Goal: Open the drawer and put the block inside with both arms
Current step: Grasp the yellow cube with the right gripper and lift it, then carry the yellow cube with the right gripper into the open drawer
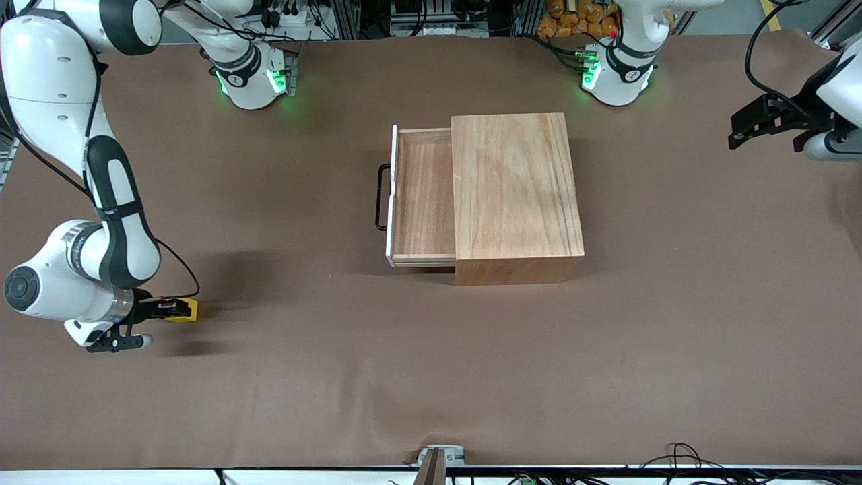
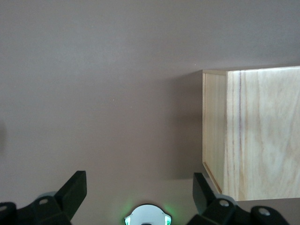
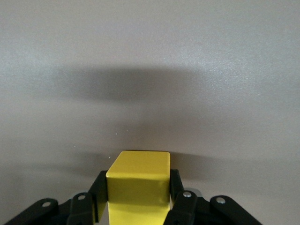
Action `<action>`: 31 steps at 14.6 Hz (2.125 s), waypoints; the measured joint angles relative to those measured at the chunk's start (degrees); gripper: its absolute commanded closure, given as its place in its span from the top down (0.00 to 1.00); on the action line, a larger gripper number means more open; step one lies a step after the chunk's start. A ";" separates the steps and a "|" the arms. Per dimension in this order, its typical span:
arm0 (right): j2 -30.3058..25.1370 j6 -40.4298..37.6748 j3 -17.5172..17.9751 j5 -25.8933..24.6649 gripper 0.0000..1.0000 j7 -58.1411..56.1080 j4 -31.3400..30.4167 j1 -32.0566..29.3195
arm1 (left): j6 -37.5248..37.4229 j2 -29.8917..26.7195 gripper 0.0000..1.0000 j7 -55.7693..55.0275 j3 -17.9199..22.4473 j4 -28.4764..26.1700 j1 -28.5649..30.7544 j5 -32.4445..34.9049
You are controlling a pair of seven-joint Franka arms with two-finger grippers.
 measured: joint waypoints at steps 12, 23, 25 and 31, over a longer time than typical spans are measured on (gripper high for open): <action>-13.72 -23.90 2.77 0.28 0.00 -7.20 1.80 0.85 | 1.68 -1.89 1.00 0.15 -0.17 -3.31 1.59 0.00; -24.28 -26.15 6.28 0.53 0.00 32.56 2.02 27.83 | 2.24 -1.20 1.00 0.30 -0.18 -2.50 1.74 0.00; -24.26 -23.59 6.25 0.53 0.00 40.29 2.05 32.18 | 2.24 -1.17 1.00 0.30 -0.17 -2.50 1.75 0.00; -23.49 -17.97 6.12 0.42 0.00 56.68 1.97 41.24 | 2.52 0.88 1.00 0.30 -0.13 -0.81 1.79 0.00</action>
